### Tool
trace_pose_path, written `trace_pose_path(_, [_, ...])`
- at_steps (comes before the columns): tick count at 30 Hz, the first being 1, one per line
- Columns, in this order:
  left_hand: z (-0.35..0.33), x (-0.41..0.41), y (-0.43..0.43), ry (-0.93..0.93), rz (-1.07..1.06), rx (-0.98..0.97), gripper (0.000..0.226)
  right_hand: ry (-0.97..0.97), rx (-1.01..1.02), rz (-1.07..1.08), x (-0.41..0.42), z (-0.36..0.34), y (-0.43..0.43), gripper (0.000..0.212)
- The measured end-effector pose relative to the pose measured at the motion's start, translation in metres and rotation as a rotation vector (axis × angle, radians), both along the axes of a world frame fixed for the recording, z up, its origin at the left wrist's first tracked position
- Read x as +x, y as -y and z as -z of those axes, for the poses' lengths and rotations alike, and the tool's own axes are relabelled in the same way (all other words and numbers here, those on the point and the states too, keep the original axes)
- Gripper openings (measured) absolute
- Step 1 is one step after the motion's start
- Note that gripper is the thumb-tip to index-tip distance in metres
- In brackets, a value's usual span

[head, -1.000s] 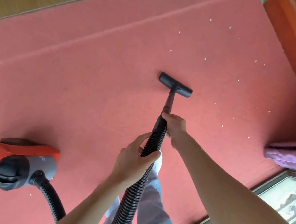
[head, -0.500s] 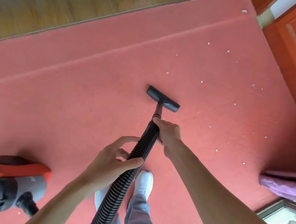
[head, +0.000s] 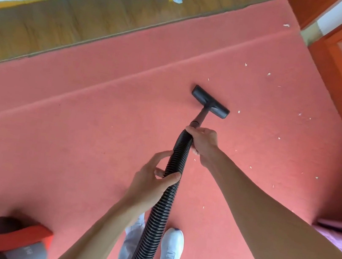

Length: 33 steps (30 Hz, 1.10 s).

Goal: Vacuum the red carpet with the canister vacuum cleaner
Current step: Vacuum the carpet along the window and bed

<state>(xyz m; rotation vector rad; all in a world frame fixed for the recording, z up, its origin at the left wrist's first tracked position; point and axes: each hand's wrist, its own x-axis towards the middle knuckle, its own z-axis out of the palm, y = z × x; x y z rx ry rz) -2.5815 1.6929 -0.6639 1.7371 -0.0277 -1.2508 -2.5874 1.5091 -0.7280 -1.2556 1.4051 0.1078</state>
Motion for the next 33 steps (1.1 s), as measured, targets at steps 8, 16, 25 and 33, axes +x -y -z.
trace_pose_path(8, [-0.016, 0.03, -0.026, -0.142, -0.048, 0.004, 0.032, -0.003, 0.014, 0.026, 0.013, 0.0, -0.021, 0.019])
trace_pose_path(16, [-0.051, 0.047, -0.037, -0.284, 0.033, -0.024, 0.04, 0.019, 0.098, 0.047, 0.0, -0.026, -0.035, 0.036])
trace_pose_path(25, [-0.03, 0.062, 0.007, -0.18, 0.0, -0.024, 0.029, 0.04, 0.066, 0.042, 0.036, -0.007, 0.009, 0.042])
trace_pose_path(33, [-0.021, 0.103, 0.074, -0.1, 0.002, -0.019, 0.018, 0.054, 0.057, 0.084, 0.086, -0.007, 0.075, 0.015])
